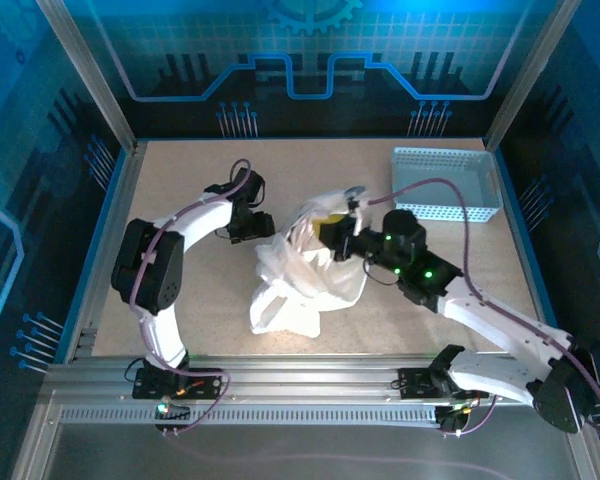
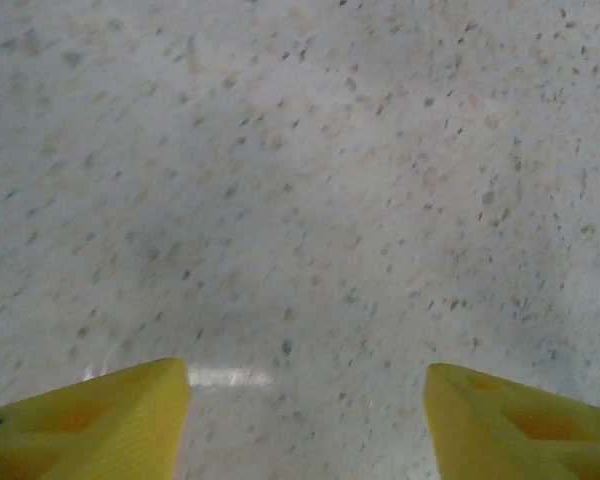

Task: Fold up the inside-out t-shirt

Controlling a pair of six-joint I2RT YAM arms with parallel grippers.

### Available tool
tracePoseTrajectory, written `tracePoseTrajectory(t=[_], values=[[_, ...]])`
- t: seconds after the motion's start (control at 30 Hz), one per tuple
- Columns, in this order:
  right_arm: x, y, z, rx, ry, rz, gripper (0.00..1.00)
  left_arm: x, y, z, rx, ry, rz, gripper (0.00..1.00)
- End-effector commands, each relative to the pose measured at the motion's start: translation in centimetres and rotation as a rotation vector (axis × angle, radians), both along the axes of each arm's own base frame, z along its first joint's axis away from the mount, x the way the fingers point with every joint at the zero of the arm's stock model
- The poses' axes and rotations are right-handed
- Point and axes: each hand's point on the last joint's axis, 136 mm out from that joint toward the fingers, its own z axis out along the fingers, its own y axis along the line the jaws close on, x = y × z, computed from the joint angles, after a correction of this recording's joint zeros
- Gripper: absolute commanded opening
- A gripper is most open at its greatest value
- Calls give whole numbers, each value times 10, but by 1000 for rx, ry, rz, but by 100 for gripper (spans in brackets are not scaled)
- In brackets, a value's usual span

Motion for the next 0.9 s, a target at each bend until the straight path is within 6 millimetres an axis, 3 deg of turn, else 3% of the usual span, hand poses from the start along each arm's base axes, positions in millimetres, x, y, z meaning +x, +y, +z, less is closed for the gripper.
tracePoseTrajectory(t=[0.0, 0.07, 0.13, 0.23, 0.3, 0.43, 0.63, 0.73, 0.87], values=[[25, -30, 0, 44, 56, -187, 0, -14, 5, 71, -53, -180, 67, 75], [34, -33, -16, 39, 88, -239, 0, -29, 10, 101, -99, -263, 116, 79], [45, -37, -36, 48, 146, -301, 0, -44, 8, 119, -153, -300, 153, 79], [54, -37, -56, 87, 214, -348, 0, -62, -24, 130, -263, -311, 83, 80], [54, -33, -59, 100, 235, -352, 0, -70, -51, 126, -320, -294, 22, 81], [52, -27, -45, 151, 209, -347, 0, -79, -106, 104, -413, -230, -96, 82], [45, -27, -31, 201, 202, -321, 0, -78, -144, 70, -438, -152, -119, 81], [39, -27, -21, 229, 192, -295, 0, -74, -142, 49, -388, -122, -109, 66], [36, -50, 0, 250, 183, -333, 0, -77, -121, 26, -269, -100, -104, 26]])
